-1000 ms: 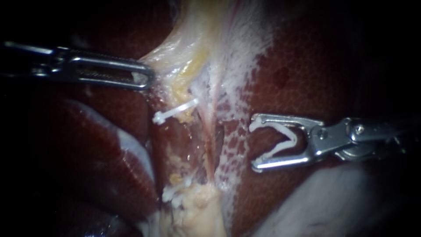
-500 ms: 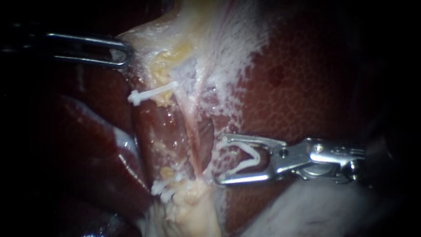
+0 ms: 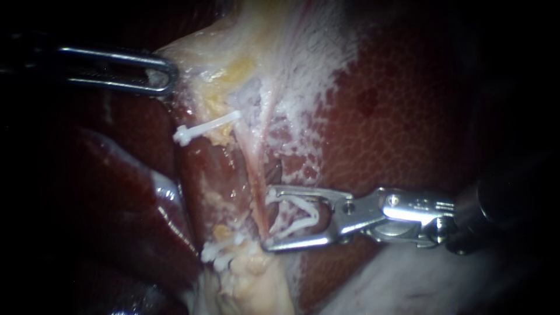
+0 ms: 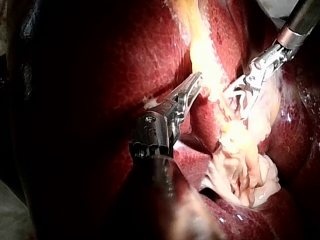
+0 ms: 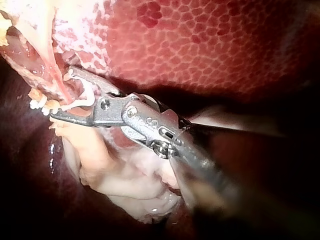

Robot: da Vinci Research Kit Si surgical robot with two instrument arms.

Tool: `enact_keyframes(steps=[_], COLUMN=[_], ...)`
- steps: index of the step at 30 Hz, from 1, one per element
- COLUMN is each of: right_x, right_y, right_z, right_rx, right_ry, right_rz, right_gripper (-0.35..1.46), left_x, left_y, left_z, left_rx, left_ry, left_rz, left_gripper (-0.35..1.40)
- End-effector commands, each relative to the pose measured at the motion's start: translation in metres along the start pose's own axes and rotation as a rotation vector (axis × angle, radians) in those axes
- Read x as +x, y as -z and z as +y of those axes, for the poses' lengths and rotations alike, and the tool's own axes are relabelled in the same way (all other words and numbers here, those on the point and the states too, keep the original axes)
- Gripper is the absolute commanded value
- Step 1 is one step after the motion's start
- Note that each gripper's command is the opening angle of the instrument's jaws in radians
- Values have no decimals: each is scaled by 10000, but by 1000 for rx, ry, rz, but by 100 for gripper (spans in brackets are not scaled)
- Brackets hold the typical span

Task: Clipping first clip right tube

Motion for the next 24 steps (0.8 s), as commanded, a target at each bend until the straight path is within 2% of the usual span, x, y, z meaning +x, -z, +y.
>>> enact_keyframes(steps=[1,13,19,24], right_x=[1,12,15,15], right_y=[-1,-17,-25,-26], right_z=[-1,-14,-16,-16], right_rx=[8,86,132,173], right_ry=[-1,-29,-38,-54], right_rz=[-2,-14,13,10], right_gripper=[60,59,59,58], left_x=[0,-1,-1,-1], left_y=[0,-1,-1,-1], left_z=[0,0,0,0], left_rx=[-1,-1,-1,2], left_ry=[0,0,0,0], left_rz=[1,1,1,1], left_gripper=[-35,-35,-35,-35])
